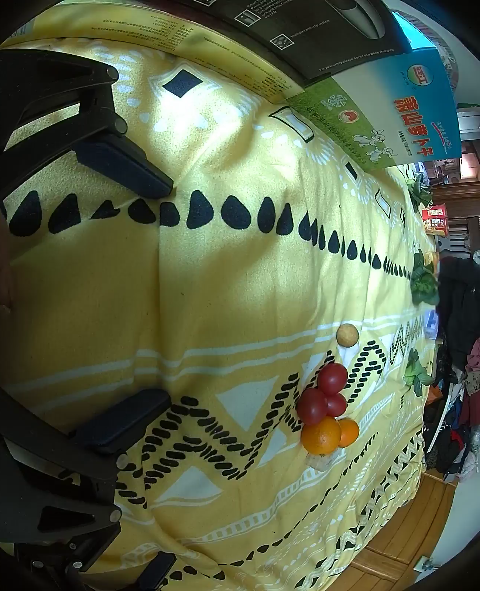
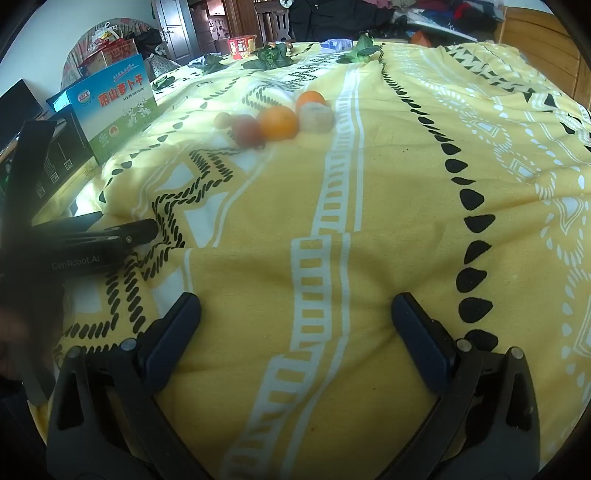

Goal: Organize fruits

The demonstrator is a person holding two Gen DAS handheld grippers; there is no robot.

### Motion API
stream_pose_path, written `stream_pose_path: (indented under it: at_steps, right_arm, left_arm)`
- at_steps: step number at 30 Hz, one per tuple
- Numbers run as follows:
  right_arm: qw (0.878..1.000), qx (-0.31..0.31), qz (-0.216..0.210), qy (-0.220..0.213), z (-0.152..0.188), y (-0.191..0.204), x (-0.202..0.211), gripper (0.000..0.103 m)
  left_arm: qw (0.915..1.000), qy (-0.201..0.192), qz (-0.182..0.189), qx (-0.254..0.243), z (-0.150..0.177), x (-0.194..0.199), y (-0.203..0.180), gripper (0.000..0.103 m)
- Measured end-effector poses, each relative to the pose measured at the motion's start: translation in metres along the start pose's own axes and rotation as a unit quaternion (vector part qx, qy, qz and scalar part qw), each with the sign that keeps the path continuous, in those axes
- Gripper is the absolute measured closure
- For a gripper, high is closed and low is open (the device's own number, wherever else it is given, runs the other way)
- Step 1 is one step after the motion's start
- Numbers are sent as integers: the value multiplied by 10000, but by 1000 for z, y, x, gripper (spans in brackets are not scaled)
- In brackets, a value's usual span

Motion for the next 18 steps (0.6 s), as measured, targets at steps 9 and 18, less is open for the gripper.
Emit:
stream_pose_path:
  at_steps: [9, 18]
  right_arm:
    - [10000, -2, -3, -3, 0, 0, 0, 0]
    - [10000, -4, -6, -2, 0, 0, 0, 0]
  left_arm:
    - [10000, -4, 15, 11, 0, 0, 0, 0]
    - [10000, -3, 12, 8, 0, 0, 0, 0]
Point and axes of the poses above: each gripper's, at about its wrist camera, not at the fingertips, and x roughly against the way its jaws point, y to its left, z to its underside, the point moved 3 cm from there along -x, roughly the way its jaws point, and after that the axes turned 5 degrees about -x, right-handed, at the moved point
